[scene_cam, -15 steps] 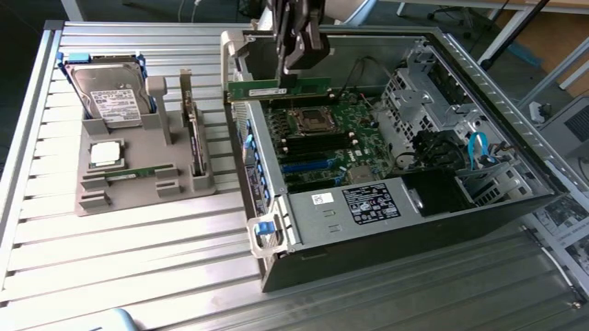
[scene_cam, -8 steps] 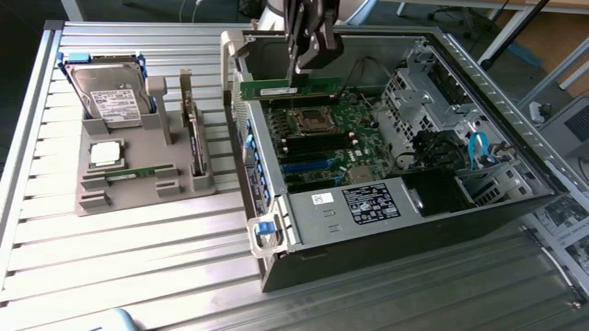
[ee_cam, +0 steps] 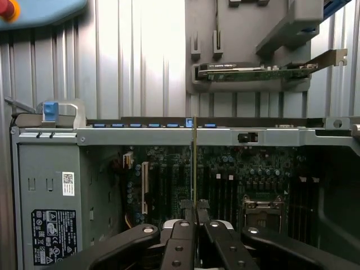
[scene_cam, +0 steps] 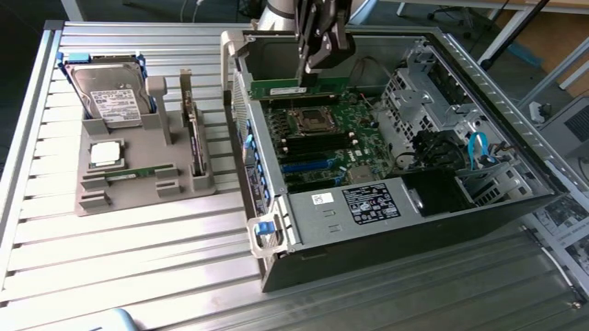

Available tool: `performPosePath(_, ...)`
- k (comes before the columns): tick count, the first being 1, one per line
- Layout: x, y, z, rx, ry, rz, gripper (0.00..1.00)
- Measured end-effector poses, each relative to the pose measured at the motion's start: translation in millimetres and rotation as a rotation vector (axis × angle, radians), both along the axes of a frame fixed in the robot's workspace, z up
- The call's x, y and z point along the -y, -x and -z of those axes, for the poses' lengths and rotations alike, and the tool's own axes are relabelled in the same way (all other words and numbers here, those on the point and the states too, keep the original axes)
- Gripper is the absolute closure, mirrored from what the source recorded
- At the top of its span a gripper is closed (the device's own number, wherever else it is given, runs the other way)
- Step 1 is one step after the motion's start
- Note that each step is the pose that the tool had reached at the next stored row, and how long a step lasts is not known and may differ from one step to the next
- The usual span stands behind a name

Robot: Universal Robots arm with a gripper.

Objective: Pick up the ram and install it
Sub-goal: 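Pick up the ram and move it above insertion slot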

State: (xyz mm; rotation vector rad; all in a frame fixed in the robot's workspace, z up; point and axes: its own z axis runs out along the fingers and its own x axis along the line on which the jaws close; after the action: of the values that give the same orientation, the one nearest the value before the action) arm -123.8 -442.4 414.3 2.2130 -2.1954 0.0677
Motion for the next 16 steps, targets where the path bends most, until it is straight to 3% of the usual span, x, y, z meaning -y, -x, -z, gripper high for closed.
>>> performPosePath(16, 0.0, -24.6, 0.0, 0.0000, 0.0000, 0.000, 0.88)
